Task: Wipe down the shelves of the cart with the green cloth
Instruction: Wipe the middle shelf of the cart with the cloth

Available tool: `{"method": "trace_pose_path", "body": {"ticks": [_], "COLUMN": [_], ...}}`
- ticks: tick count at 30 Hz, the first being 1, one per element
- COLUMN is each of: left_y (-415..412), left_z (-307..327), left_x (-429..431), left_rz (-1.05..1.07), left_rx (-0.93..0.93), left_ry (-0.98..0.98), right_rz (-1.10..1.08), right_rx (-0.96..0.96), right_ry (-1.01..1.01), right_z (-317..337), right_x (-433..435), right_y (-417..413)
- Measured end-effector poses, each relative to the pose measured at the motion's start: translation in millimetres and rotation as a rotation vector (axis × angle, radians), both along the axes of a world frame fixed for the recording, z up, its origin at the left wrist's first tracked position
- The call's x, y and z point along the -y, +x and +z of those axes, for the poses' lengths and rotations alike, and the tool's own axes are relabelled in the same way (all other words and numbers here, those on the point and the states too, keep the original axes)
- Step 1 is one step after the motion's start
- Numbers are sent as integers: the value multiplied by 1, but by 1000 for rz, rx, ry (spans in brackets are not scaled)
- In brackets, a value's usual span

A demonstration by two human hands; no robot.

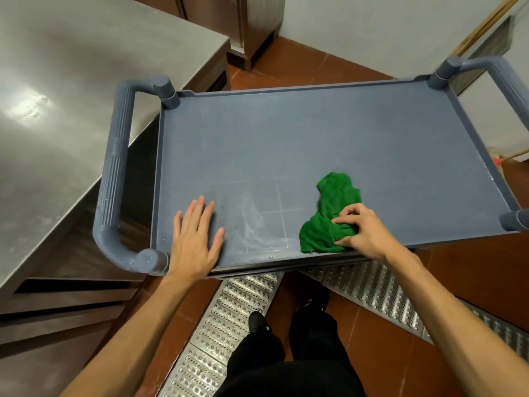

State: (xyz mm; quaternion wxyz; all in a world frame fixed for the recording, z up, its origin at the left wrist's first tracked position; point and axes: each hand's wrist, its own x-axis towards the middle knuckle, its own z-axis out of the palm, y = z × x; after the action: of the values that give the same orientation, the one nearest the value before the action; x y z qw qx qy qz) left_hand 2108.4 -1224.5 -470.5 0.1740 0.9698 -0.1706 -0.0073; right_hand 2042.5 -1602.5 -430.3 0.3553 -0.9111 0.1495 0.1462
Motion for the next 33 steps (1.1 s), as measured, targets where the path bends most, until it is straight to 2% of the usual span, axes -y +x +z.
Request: {"method": "trace_pose_path", "body": {"ticks": [6,11,16,21,25,33], "left_y": [1,1,2,3,3,1], "left_z": [-2,-4,-5,-3,-3,-3], "left_x": [0,1,0,-1,-1,-1], "left_rz": [3,21,50,154,144,116], "left_rx": [-2,11,-16,-118,-152,-162], "left_ry": [-60,-93,-80,7,24,-3], "right_rz": [151,286,388,340,274,80], "right_rx": [-5,97,173,317,386,427], "right_ry": [-7,13,-55,-179,-212,-256], "right_z": [-5,-10,-16,-30,-34,-42], "right_x": [-53,-119,-184,-207,-214,-237], "right_y": [18,32,44,33,40,122]}}
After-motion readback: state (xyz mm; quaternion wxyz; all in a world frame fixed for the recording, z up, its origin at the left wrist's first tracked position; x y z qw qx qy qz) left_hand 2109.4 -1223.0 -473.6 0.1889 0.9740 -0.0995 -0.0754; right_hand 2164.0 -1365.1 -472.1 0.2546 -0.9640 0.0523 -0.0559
